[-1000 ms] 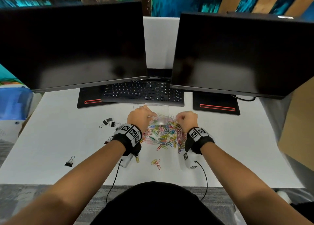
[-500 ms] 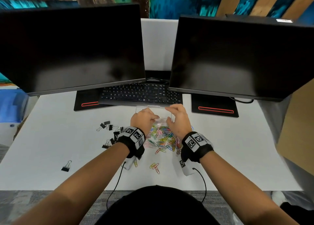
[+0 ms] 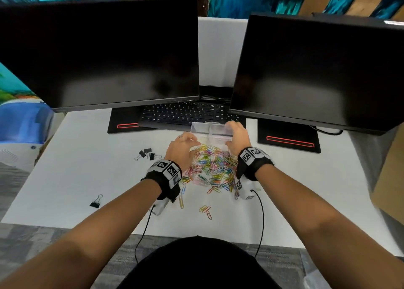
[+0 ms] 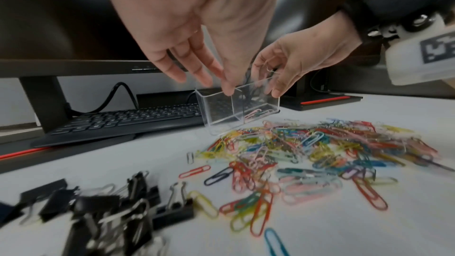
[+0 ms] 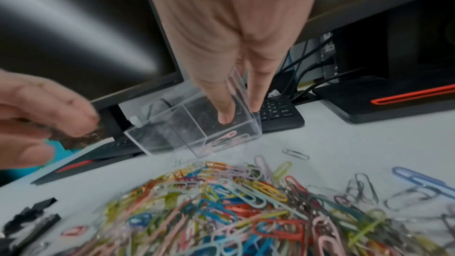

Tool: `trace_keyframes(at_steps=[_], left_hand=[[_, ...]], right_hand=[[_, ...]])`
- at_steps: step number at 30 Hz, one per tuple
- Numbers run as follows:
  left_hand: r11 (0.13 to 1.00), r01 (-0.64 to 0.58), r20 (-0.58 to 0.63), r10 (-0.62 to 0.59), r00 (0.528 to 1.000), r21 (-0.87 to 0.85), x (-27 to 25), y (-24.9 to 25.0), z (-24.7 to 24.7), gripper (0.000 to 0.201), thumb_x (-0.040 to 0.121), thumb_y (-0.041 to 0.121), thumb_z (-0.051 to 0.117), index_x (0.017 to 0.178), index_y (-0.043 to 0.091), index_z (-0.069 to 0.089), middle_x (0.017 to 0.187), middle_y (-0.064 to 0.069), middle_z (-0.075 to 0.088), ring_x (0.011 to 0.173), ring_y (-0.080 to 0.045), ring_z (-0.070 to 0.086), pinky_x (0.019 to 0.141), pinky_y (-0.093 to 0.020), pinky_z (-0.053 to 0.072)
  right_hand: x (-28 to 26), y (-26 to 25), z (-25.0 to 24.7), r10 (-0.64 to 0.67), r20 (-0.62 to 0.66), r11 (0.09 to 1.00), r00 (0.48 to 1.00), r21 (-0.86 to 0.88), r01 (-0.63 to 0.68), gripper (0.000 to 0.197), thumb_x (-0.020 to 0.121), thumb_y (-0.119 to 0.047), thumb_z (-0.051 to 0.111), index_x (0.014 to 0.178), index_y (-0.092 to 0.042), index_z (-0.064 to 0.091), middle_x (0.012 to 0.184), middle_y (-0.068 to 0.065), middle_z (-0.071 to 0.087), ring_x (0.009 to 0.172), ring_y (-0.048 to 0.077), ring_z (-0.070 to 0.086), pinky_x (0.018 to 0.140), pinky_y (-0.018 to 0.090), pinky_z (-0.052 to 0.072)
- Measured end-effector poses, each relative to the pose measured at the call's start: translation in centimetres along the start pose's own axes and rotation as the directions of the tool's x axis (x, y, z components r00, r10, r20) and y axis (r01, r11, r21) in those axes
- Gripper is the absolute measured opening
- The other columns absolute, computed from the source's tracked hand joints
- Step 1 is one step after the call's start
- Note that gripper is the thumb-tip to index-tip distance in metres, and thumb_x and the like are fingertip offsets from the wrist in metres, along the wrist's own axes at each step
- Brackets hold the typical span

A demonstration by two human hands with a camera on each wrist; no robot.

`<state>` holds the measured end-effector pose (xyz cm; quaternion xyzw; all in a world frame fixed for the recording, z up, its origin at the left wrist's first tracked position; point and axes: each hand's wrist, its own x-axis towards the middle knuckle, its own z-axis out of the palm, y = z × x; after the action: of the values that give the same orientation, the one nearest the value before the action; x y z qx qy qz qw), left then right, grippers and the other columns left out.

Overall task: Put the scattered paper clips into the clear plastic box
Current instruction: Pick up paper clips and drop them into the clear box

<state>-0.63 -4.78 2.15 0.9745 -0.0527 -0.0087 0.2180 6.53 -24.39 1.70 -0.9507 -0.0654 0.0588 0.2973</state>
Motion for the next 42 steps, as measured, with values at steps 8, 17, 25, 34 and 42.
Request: trace_keyframes(at_steps=[8, 17, 25, 34, 42], left_hand=[[0.991, 0.085, 0.277, -0.111, 0.955, 0.106, -1.8, -1.7, 1.3, 0.028, 0.089, 0.017, 0.055, 0.113, 0.026, 0.067, 0.130, 0.006, 0.050, 0.116, -0.016, 0.053, 0.097, -0.035, 0.045], [0.983, 0.159, 0.193, -0.174, 0.966, 0.095, 1.3, -0.8, 2.6, 0.042, 0.089, 0.017, 0.055, 0.130, 0.014, 0.045, 0.135, -0.003, 0.038, 0.115, -0.022, 0.050, 0.095, -0.034, 0.047], [0.967, -0.006, 0.037, -0.004, 0.999, 0.256, 5.0, -0.3, 1.5, 0.044, 0.083, 0.029, 0.064, 0.125, 0.035, 0.052, 0.145, 0.001, 0.030, 0.127, -0.023, 0.037, 0.098, -0.039, 0.039], [0.999, 0.008, 0.027, -0.007, 1.000, -0.052, 7.7, -2.9, -0.4, 0.024, 0.096, 0.017, 0.051, 0.101, 0.007, 0.071, 0.134, -0.006, 0.043, 0.124, -0.018, 0.044, 0.106, -0.022, 0.026], [0.976, 0.018, -0.212, -0.066, 0.975, -0.218, 8.2, -3.0, -3.3, 0.022, 0.094, 0.010, 0.054, 0.102, 0.001, 0.072, 0.121, -0.014, 0.054, 0.112, -0.024, 0.053, 0.099, -0.013, 0.030]], right_hand=[[0.7, 1.5, 1.3, 0.148, 0.031, 0.989, 0.989, 0.018, -0.148, 0.076, 0.071, 0.009, 0.071, 0.136, -0.009, 0.037, 0.134, 0.015, 0.039, 0.121, 0.032, 0.046, 0.101, 0.035, 0.042], [-3.1, 4.8, 3.0, 0.213, 0.197, 0.945, 0.957, -0.290, -0.151, 0.038, 0.084, -0.005, 0.055, 0.122, -0.007, 0.056, 0.132, 0.011, 0.040, 0.120, 0.031, 0.041, 0.098, 0.036, 0.046], [-3.5, 3.5, 3.7, 0.080, 0.295, 0.980, 0.952, -0.199, -0.020, 0.029, 0.088, -0.012, 0.052, 0.111, -0.018, 0.069, 0.124, 0.007, 0.057, 0.115, 0.029, 0.053, 0.096, 0.042, 0.048], [-2.5, 1.4, 4.0, 0.030, 0.292, 0.978, 0.956, -0.206, 0.032, 0.032, 0.091, -0.019, 0.052, 0.122, -0.017, 0.061, 0.131, 0.005, 0.054, 0.121, 0.027, 0.049, 0.099, 0.043, 0.045], [0.0, -1.1, 5.2, -0.031, 0.332, 0.926, 0.943, -0.346, 0.152, 0.043, 0.087, -0.015, 0.051, 0.129, -0.018, 0.045, 0.132, 0.006, 0.042, 0.121, 0.029, 0.041, 0.092, 0.047, 0.044]])
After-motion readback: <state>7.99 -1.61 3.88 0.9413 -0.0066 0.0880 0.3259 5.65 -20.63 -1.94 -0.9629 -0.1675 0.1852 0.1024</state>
